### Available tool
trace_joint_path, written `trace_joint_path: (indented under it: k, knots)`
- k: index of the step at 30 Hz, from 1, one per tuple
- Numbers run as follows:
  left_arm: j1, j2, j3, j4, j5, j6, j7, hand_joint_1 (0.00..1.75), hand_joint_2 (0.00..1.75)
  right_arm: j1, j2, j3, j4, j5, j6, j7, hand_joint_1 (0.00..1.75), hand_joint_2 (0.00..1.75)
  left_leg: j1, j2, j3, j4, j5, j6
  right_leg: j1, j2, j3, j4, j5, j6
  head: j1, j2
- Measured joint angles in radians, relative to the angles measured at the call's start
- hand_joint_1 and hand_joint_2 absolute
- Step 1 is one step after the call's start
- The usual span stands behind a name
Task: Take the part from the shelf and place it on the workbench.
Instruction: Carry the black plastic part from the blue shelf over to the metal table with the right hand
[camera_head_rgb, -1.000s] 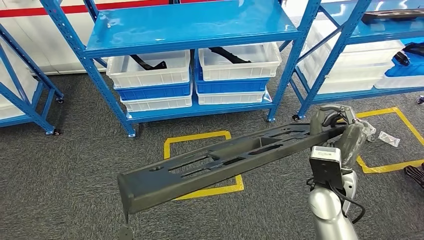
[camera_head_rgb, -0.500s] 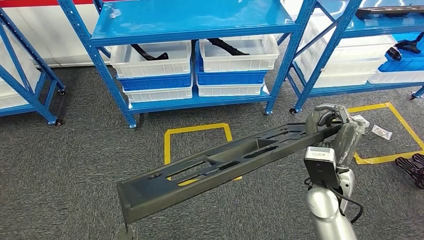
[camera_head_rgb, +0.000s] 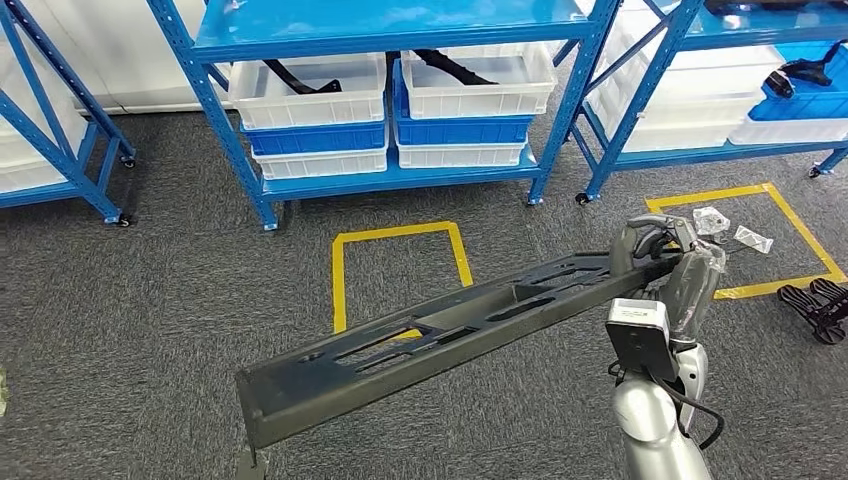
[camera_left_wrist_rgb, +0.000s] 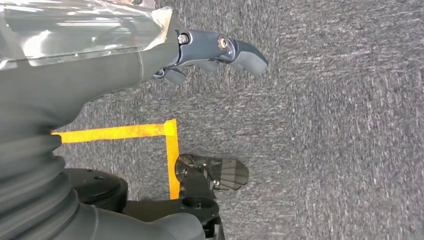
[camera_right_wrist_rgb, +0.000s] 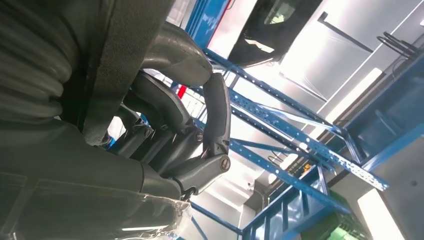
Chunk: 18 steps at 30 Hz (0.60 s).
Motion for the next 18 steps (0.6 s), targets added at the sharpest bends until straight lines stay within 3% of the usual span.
trace_joint_path:
  k: [1, 2, 4, 6, 7, 9, 11, 12, 14, 16, 18]
  knots:
    - [0.001, 0.000, -0.001, 0.000, 0.000, 0.000, 0.001, 0.00, 1.75, 0.001, 0.000, 0.000, 0.000, 0.000, 0.000, 0.000, 1.75, 1.75, 0.002, -0.001, -0.004, 0.002, -0.004, -0.006, -0.003, -0.002, -0.008, 0.003, 0.010, -0.008, 0.000, 0.000]
    - [0.002, 0.001, -0.001, 0.000, 0.000, 0.000, 0.003, 0.00, 1.75, 0.001, 0.000, 0.000, 0.000, 0.000, 0.000, 0.000, 1.75, 1.75, 0.005, -0.002, -0.010, 0.015, -0.027, -0.011, -0.005, -0.003, -0.019, 0.005, 0.020, -0.018, -0.001, 0.000]
    - [0.003, 0.001, -0.002, 0.001, -0.001, 0.000, 0.006, 0.00, 1.75, 0.001, 0.001, 0.001, 0.000, 0.000, 0.000, 0.000, 1.75, 1.75, 0.008, -0.003, -0.029, 0.094, -0.130, -0.019, -0.005, -0.006, -0.041, 0.007, 0.043, -0.033, -0.005, 0.000]
    - [0.004, 0.001, -0.003, 0.001, -0.002, 0.000, 0.006, 0.00, 1.75, 0.001, 0.002, 0.002, 0.000, 0.000, 0.000, 0.000, 1.75, 1.75, 0.010, -0.005, -0.048, 0.221, -0.222, -0.024, -0.001, -0.007, -0.068, 0.009, 0.069, -0.043, -0.009, 0.000]
    - [0.003, 0.001, -0.003, 0.000, -0.003, 0.000, 0.005, 0.00, 1.75, 0.001, 0.002, 0.002, 0.000, 0.000, 0.000, 0.000, 1.75, 1.75, 0.010, -0.005, -0.052, 0.276, -0.238, -0.026, 0.001, -0.007, -0.082, 0.012, 0.080, -0.043, -0.009, 0.000]
    - [0.004, 0.001, -0.003, 0.000, -0.004, 0.000, 0.002, 0.00, 1.75, 0.002, 0.002, 0.002, 0.000, 0.000, 0.000, 0.000, 1.75, 1.75, 0.012, -0.005, -0.033, 0.317, -0.207, -0.027, 0.002, -0.007, -0.115, 0.019, 0.098, -0.039, -0.009, 0.000]
    - [0.003, 0.001, -0.003, 0.000, -0.004, -0.001, -0.002, 0.00, 1.75, 0.002, 0.002, 0.003, 0.000, 0.000, -0.001, 0.000, 1.75, 1.75, 0.013, -0.006, 0.036, 0.254, -0.157, -0.024, 0.002, -0.006, -0.144, 0.030, 0.111, -0.034, -0.010, 0.000]
    - [0.003, 0.001, -0.003, 0.000, -0.005, -0.001, -0.004, 0.00, 1.75, 0.002, 0.002, 0.003, -0.001, 0.000, -0.002, 0.000, 1.75, 1.75, 0.013, -0.006, 0.087, 0.192, -0.156, -0.021, 0.002, -0.006, -0.156, 0.036, 0.116, -0.031, -0.010, 0.000]
    - [0.002, 0.001, -0.003, -0.001, -0.005, -0.002, -0.005, 0.00, 1.75, 0.001, 0.002, 0.003, -0.002, 0.001, -0.002, 0.000, 1.75, 1.75, 0.010, -0.008, 0.178, 0.064, -0.189, -0.012, 0.005, -0.006, -0.170, 0.045, 0.125, -0.022, -0.009, 0.000]
    - [0.001, 0.001, -0.004, -0.002, -0.006, -0.002, -0.006, 0.00, 1.75, -0.001, 0.002, 0.003, -0.004, 0.003, -0.003, 0.000, 1.75, 1.75, 0.003, -0.008, 0.210, 0.000, -0.216, -0.003, 0.006, -0.008, -0.178, 0.047, 0.138, -0.010, -0.007, 0.000]
    - [0.002, 0.001, -0.004, -0.002, -0.007, -0.002, -0.005, 0.00, 1.75, -0.001, 0.002, 0.003, -0.005, 0.005, -0.003, 0.000, 1.75, 1.75, 0.000, -0.006, 0.199, -0.010, -0.207, 0.012, 0.003, -0.008, -0.188, 0.048, 0.148, 0.003, -0.006, 0.000]
